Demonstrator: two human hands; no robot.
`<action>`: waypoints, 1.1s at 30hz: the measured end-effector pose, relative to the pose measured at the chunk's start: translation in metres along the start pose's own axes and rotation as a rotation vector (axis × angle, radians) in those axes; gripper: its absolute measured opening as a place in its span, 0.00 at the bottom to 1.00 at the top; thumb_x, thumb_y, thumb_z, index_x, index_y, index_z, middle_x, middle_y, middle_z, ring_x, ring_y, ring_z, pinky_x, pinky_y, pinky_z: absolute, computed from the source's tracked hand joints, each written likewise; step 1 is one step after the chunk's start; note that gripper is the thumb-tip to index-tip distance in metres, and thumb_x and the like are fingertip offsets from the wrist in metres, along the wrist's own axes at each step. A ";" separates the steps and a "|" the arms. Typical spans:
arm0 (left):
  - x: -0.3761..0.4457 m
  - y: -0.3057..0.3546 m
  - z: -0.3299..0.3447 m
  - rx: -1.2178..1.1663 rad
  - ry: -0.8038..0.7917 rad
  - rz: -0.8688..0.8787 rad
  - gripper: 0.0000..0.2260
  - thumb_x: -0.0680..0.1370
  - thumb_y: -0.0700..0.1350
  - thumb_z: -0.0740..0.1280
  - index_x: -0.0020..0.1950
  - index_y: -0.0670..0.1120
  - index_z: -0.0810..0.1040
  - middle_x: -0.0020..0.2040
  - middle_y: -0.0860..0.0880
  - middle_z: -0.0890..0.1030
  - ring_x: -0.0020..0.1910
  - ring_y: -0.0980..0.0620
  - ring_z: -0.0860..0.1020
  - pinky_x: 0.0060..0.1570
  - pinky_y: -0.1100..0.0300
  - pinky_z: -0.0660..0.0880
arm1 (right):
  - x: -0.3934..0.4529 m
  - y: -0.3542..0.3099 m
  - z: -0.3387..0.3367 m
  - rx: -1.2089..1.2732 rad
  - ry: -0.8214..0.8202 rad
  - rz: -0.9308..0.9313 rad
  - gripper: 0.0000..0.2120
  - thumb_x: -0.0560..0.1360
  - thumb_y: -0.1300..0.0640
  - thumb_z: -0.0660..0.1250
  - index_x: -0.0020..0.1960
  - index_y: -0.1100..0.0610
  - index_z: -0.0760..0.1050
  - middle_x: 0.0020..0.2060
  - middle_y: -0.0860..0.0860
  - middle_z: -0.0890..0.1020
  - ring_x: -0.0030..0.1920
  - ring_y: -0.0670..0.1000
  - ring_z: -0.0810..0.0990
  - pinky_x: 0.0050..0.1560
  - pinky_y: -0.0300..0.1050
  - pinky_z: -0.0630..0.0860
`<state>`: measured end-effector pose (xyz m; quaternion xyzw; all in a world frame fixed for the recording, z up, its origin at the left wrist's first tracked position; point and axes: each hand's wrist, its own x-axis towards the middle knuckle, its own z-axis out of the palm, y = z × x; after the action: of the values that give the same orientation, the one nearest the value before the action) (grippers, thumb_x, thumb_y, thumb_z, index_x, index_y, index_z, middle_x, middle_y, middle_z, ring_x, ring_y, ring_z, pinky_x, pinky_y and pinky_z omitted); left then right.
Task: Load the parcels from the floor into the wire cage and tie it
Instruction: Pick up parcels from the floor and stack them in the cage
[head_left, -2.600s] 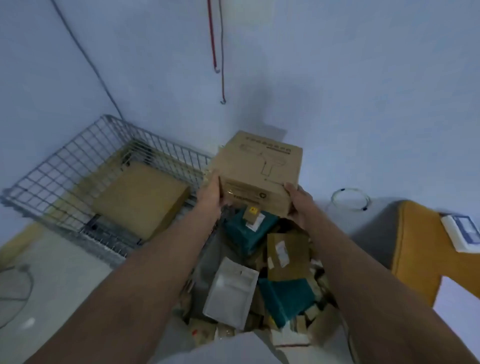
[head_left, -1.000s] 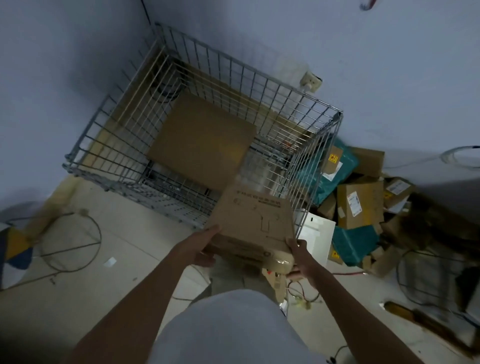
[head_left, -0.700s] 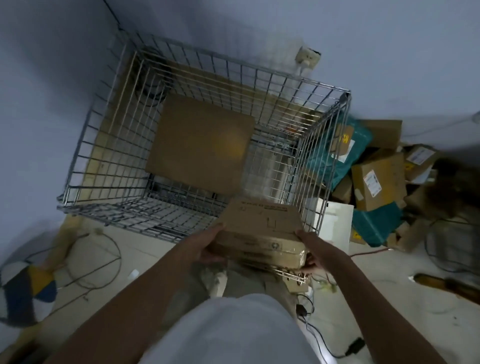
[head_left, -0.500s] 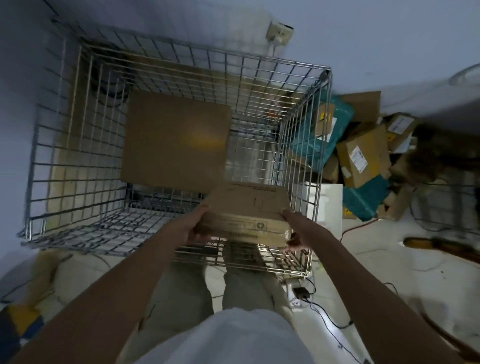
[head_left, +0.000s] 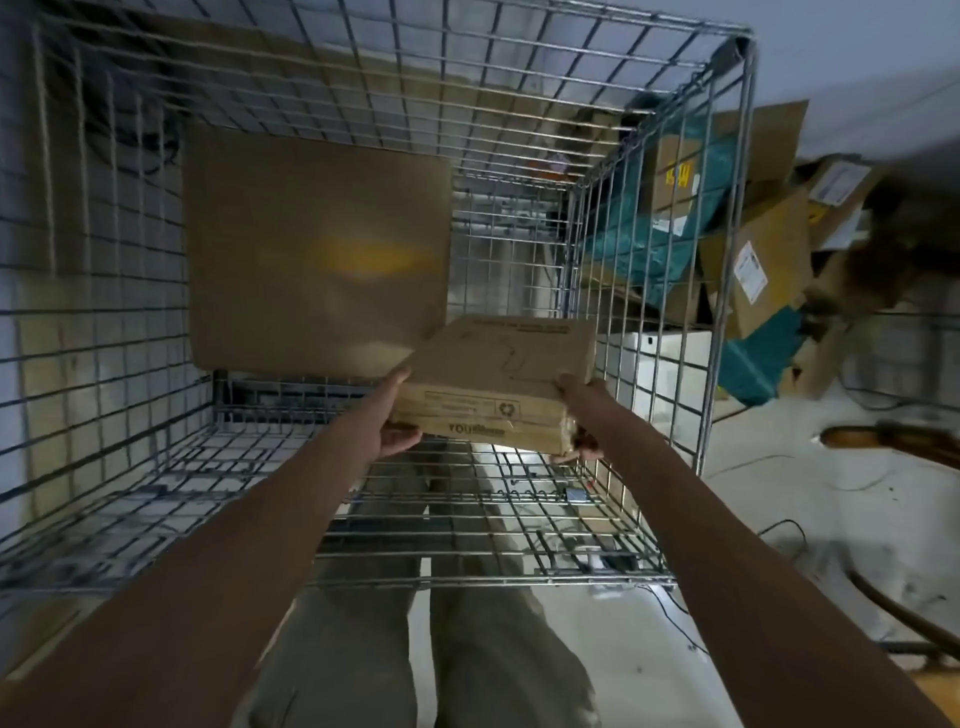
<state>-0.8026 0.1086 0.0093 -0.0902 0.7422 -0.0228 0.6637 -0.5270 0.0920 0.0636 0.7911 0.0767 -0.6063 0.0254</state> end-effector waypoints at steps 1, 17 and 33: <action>0.001 0.002 0.000 0.015 -0.003 0.002 0.29 0.72 0.62 0.77 0.57 0.41 0.74 0.54 0.36 0.82 0.47 0.40 0.86 0.46 0.50 0.85 | 0.004 0.004 0.002 0.013 0.018 0.000 0.27 0.85 0.48 0.58 0.77 0.60 0.53 0.65 0.62 0.72 0.39 0.53 0.74 0.21 0.36 0.71; 0.024 -0.008 0.025 -0.001 -0.038 0.016 0.23 0.74 0.55 0.76 0.61 0.43 0.75 0.57 0.38 0.79 0.53 0.38 0.83 0.43 0.51 0.85 | 0.062 0.031 0.005 0.027 0.023 0.017 0.21 0.82 0.41 0.54 0.55 0.57 0.76 0.54 0.60 0.81 0.52 0.60 0.82 0.37 0.43 0.74; 0.059 0.018 0.068 -0.163 0.048 0.231 0.30 0.72 0.60 0.77 0.66 0.43 0.76 0.62 0.41 0.80 0.51 0.47 0.84 0.40 0.60 0.84 | 0.116 0.028 0.005 0.544 0.214 -0.148 0.22 0.80 0.42 0.65 0.69 0.51 0.72 0.57 0.55 0.80 0.53 0.56 0.82 0.45 0.50 0.82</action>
<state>-0.7437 0.1222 -0.0596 -0.0572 0.7628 0.1118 0.6343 -0.4978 0.0743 -0.0513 0.8204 -0.0289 -0.5182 -0.2399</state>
